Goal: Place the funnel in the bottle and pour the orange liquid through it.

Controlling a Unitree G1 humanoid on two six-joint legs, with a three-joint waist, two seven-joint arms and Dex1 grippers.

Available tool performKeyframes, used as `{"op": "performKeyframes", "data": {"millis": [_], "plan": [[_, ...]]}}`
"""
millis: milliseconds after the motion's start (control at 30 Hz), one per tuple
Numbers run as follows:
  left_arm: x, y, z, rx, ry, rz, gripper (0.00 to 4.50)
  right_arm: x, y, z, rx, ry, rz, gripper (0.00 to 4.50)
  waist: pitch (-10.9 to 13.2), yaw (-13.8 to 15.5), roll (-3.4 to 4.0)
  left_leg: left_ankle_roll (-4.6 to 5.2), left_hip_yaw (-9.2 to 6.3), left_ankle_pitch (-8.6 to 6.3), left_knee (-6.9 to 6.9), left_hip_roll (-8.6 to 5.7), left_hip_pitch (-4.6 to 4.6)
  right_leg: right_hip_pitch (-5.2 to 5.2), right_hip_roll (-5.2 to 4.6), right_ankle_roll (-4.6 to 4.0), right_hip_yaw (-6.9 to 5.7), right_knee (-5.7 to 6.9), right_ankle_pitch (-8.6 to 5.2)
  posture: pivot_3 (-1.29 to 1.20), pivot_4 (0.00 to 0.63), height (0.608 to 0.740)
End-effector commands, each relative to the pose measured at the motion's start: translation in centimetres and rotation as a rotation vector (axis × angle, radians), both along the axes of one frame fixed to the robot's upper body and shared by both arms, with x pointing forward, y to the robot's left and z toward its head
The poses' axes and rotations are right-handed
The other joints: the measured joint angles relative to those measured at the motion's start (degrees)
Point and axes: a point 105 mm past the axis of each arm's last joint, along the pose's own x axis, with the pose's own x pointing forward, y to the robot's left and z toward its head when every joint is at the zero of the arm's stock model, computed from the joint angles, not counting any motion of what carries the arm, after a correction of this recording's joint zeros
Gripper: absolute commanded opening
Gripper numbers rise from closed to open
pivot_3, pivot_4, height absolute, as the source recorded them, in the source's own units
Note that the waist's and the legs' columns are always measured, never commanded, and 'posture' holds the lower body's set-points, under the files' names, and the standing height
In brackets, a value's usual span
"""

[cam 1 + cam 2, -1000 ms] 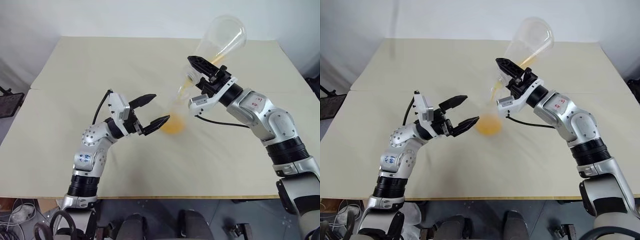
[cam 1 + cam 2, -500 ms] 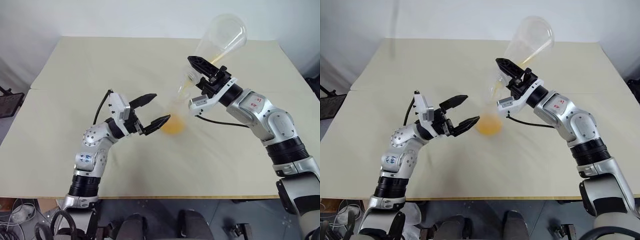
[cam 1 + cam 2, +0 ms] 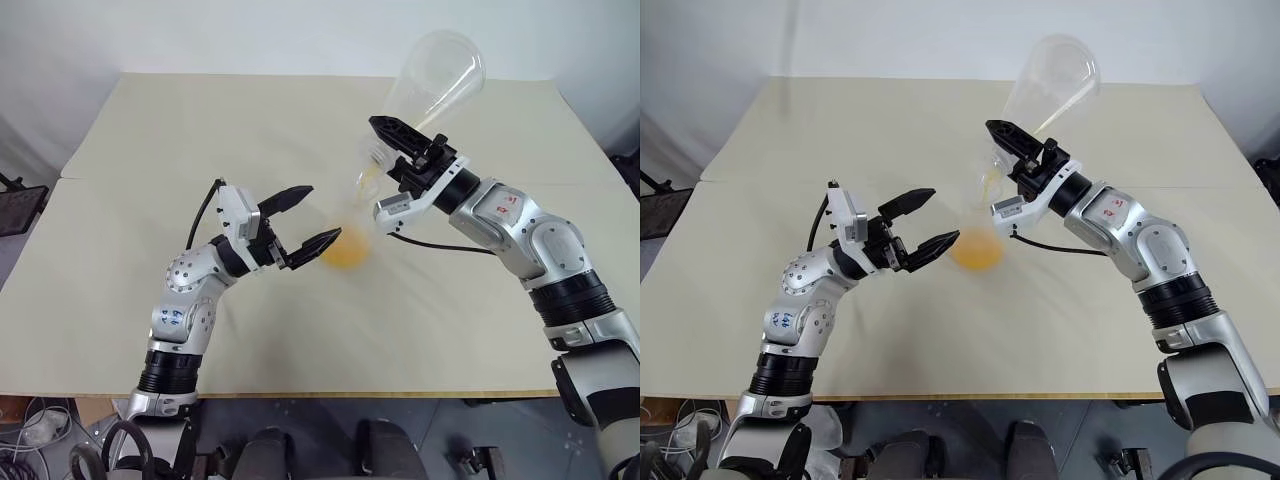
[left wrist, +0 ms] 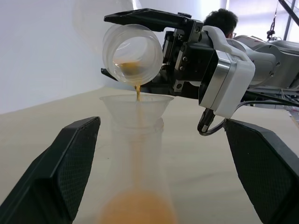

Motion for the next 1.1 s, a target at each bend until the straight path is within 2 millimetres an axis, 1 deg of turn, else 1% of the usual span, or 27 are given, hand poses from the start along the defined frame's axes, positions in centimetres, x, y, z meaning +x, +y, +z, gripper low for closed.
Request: {"op": "performKeyframes", "data": {"millis": [33, 400, 700, 767, 867, 1000, 1100], "plan": [[-0.3, 0.2, 0.7, -0.015, -0.038, 0.004, 4.5, -0.6, 0.1, 1.9, 0.012, -0.068, 0.017, 2.45, 0.0, 0.01, 0.0, 0.0, 0.0, 0.0, 0.0, 0.0, 0.0, 0.0, 0.0, 0.0, 0.0, 0.0, 0.0, 0.0, 0.15, 0.74], [-0.3, 0.2, 0.7, -0.016, -0.037, 0.001, 4.5, -0.9, 0.1, 2.0, 0.024, -0.077, 0.02, 2.45, 0.0, 0.01, 0.0, 0.0, 0.0, 0.0, 0.0, 0.0, 0.0, 0.0, 0.0, 0.0, 0.0, 0.0, 0.0, 0.0, 0.15, 0.74], [-0.3, 0.2, 0.6, -0.019, -0.035, 0.005, 4.5, -1.0, 0.3, 1.6, 0.042, -0.042, 0.036, 2.45, 0.0, 0.0, 0.0, 0.0, 0.0, 0.0, 0.0, 0.0, 0.0, 0.0, 0.0, 0.0, 0.0, 0.0, 0.0, 0.0, 0.15, 0.74], [-0.3, 0.2, 0.6, -0.019, -0.035, 0.005, 4.5, -1.0, 0.3, 1.5, 0.052, -0.022, 0.039, 2.45, 0.0, 0.0, 0.0, 0.0, 0.0, 0.0, 0.0, 0.0, 0.0, 0.0, 0.0, 0.0, 0.0, 0.0, 0.0, 0.0, 0.15, 0.74], [-0.4, 0.2, 0.6, -0.025, -0.035, 0.001, 4.5, -0.9, 0.2, 1.3, 0.127, 0.066, 0.057, 2.45, 0.0, 0.01, 0.0, 0.0, -0.01, 0.0, 0.0, 0.0, 0.0, 0.0, 0.0, 0.0, 0.0, 0.0, 0.0, 0.0, 0.15, 0.74], [-0.4, 0.2, 0.6, -0.028, -0.033, -0.002, 4.5, -1.2, 0.6, 0.9, 0.16, 0.16, 0.102, 2.45, 0.0, 0.0, 0.0, 0.0, 0.0, 0.0, 0.0, -0.01, 0.0, 0.0, 0.0, 0.0, -0.01, 0.0, 0.0, 0.0, 0.15, 0.74], [-0.4, 0.2, 0.6, -0.026, -0.031, -0.003, 4.5, -1.4, 0.4, 1.0, 0.199, 0.198, 0.112, 2.45, 0.0, -0.02, 0.0, 0.0, -0.01, 0.0, 0.0, 0.0, 0.0, 0.0, 0.0, 0.0, -0.01, 0.0, 0.0, 0.0, 0.15, 0.74]]}}
